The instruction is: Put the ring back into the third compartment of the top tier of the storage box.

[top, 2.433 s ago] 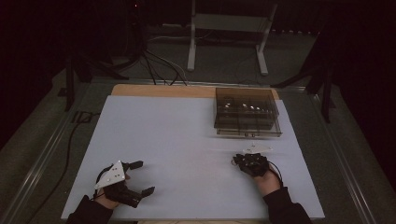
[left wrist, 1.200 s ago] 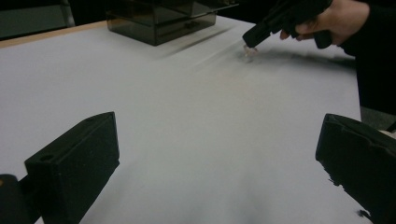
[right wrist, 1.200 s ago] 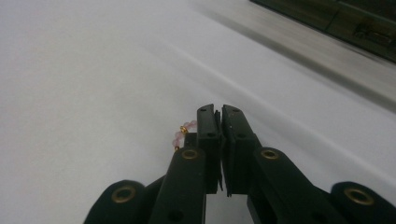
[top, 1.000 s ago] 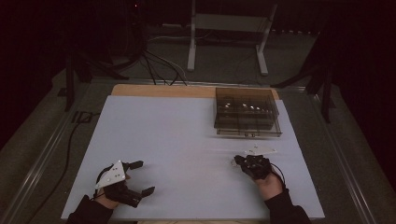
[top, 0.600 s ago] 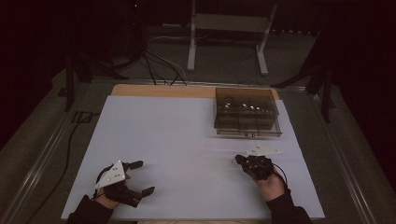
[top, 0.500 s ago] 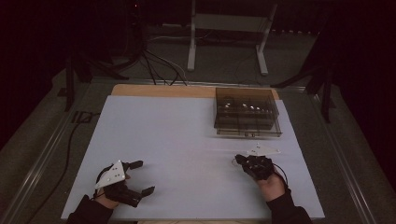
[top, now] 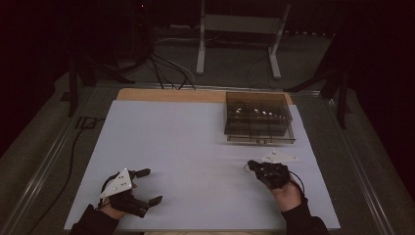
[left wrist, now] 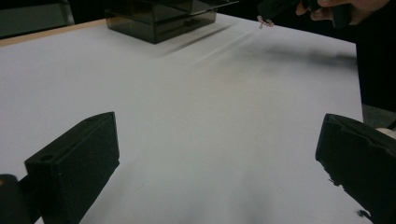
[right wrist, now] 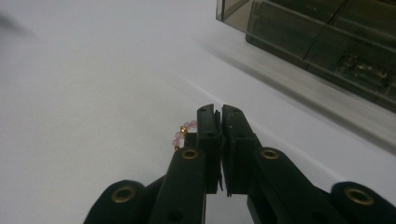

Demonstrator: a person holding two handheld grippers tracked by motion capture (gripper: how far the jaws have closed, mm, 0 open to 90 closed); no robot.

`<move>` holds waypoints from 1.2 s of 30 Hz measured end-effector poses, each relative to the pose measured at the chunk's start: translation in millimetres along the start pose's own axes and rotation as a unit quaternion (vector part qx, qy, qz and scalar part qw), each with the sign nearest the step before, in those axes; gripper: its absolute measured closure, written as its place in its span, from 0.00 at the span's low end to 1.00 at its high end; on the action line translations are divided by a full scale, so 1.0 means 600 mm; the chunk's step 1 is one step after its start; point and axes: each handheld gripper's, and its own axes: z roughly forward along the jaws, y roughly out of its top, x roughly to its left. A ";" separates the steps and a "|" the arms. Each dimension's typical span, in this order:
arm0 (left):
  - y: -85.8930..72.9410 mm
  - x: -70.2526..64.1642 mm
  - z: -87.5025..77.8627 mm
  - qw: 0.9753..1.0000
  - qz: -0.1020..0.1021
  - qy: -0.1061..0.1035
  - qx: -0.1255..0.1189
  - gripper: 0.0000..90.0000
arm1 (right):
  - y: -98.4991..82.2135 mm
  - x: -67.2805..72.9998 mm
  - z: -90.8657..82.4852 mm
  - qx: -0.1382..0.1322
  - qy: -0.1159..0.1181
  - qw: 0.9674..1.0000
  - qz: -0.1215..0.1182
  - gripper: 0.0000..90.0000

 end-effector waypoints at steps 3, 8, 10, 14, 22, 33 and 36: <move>-0.001 -0.001 0.001 1.000 0.000 0.001 0.003 0.01 | 0.002 0.000 -0.002 -0.002 0.000 1.000 -0.001 0.97; -0.001 -0.001 0.001 1.000 0.000 0.000 0.001 0.01 | 0.007 0.000 -0.010 -0.008 0.001 1.000 -0.002 0.97; 0.000 0.000 0.001 1.000 0.001 0.000 0.001 0.01 | 0.009 0.001 -0.013 -0.010 0.000 1.000 -0.001 0.97; -0.001 0.000 0.001 1.000 -0.001 0.000 0.001 0.01 | 0.012 0.002 -0.015 -0.011 0.003 1.000 -0.001 0.97; 0.000 0.000 0.001 1.000 0.001 0.001 -0.001 0.01 | 0.021 0.005 -0.019 -0.014 0.004 1.000 -0.005 0.97; 0.001 -0.001 0.001 1.000 0.001 -0.003 -0.001 0.01 | 0.041 0.005 -0.023 -0.020 0.005 1.000 -0.009 0.97; 0.001 -0.001 0.000 1.000 -0.001 -0.001 -0.002 0.01 | 0.046 0.002 -0.026 -0.024 0.004 1.000 -0.008 0.97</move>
